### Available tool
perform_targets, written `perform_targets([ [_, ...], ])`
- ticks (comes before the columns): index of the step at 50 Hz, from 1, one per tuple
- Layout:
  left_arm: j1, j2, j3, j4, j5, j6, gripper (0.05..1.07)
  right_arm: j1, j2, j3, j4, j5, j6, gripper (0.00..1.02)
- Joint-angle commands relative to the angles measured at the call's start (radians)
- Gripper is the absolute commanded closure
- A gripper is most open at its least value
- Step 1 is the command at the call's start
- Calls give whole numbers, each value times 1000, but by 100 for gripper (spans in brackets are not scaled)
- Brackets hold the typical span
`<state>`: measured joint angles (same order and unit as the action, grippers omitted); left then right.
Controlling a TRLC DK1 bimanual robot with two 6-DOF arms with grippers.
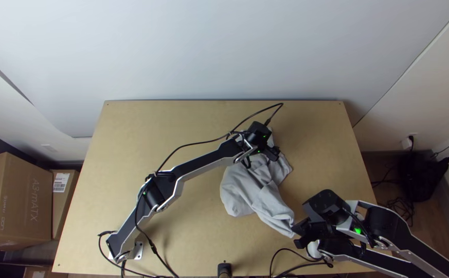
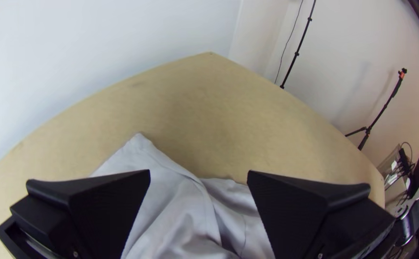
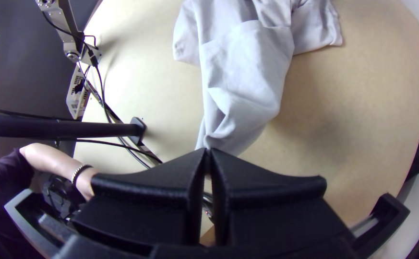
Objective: Fold the t-shirt
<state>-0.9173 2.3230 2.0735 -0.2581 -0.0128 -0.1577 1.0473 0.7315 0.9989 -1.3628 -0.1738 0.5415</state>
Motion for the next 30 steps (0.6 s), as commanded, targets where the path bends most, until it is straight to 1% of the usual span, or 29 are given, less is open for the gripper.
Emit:
perform_targets([
  [1,-25,79,96,-41,-24,-8,10,13,-15,-16,8,-9,-5,100],
  [4,-29,121,155,-81,-32,-6,10,11,-20,-16,8,-9,-2,100],
  [10,-40,157,168,-81,-33,24,11,8,-24,-8,8,-9,-2,100],
  [11,-43,164,168,-86,-33,32,15,7,-24,-8,8,-9,-2,100],
  [14,-52,177,168,-110,-36,53,40,2,-24,-3,8,-9,-3,100],
  [15,-55,180,168,-112,-52,53,51,0,-26,-2,10,-7,-5,100],
  [16,-58,184,168,-112,-75,55,64,-3,-26,-2,11,-7,-5,100],
  [18,-58,191,168,-102,-108,53,96,-12,-27,-3,13,-7,-5,100],
  [19,-57,196,168,-95,-122,53,106,-13,-29,-2,14,-7,-5,100],
  [20,-54,197,169,-93,-131,53,104,-15,-29,-2,16,-7,-5,100],
  [25,-31,180,169,-112,-141,49,105,-33,-34,3,18,-3,-8,100],
  [30,6,124,168,-133,-139,21,105,-47,-37,14,28,22,-15,100],
])
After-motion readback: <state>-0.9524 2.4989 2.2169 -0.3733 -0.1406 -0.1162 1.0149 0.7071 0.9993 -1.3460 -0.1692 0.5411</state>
